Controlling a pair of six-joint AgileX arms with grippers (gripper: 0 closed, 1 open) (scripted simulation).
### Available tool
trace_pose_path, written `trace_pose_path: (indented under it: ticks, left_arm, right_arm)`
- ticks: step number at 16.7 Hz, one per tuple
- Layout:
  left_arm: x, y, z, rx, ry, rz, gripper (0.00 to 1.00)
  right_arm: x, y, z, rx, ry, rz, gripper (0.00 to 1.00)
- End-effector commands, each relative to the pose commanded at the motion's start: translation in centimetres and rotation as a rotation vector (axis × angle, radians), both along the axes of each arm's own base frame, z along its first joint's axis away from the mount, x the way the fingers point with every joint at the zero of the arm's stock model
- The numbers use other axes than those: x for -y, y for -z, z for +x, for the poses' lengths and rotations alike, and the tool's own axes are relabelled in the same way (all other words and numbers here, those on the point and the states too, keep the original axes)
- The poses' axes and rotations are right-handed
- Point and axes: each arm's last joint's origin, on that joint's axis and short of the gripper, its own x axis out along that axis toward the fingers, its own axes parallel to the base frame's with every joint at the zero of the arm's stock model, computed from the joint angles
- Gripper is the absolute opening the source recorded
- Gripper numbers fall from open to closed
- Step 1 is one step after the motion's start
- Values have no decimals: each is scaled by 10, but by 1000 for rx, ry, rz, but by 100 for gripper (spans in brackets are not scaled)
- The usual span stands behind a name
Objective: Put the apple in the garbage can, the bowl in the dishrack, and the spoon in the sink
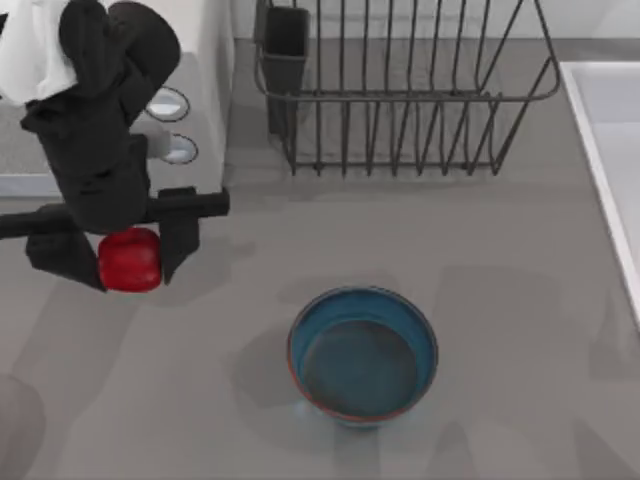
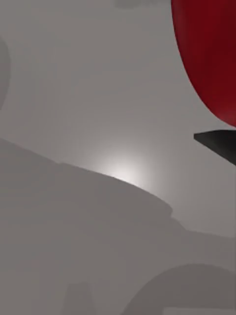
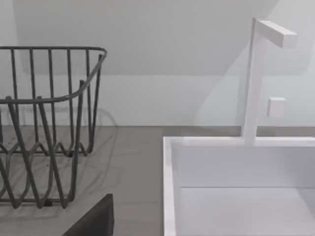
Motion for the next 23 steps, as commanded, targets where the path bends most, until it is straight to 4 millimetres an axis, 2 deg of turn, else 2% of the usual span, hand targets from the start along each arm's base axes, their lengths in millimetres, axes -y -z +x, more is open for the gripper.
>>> trace_pose_path:
  ticks: [2,5,7,9,11,13,16,23]
  left_arm:
    - [-31,-7,1,1,-133,-11,0]
    - [-97,-19,-7,-2,-416,-29,0]
    - [-145,-26,-23,-5,-641,-41,0]
    - [-189,-33,-47,-5,-869,-55,0]
    - [-220,-39,-75,4,-1072,-71,0]
    - [-238,-44,-99,21,-1227,-88,0]
    - [-248,-49,-121,46,-1352,-107,0]
    - [-249,-45,-121,47,-1354,-107,0]
  right_arm:
    - [0,0,0,0,0,0,100]
    - [0,0,0,0,0,0,100]
    - [0,0,0,0,0,0,100]
    - [0,0,0,0,0,0,100]
    - [0,0,0,0,0,0,100]
    - [0,0,0,0,0,0,100]
    - [0,0,0,0,0,0,100]
    - [0,0,0,0,0,0,100]
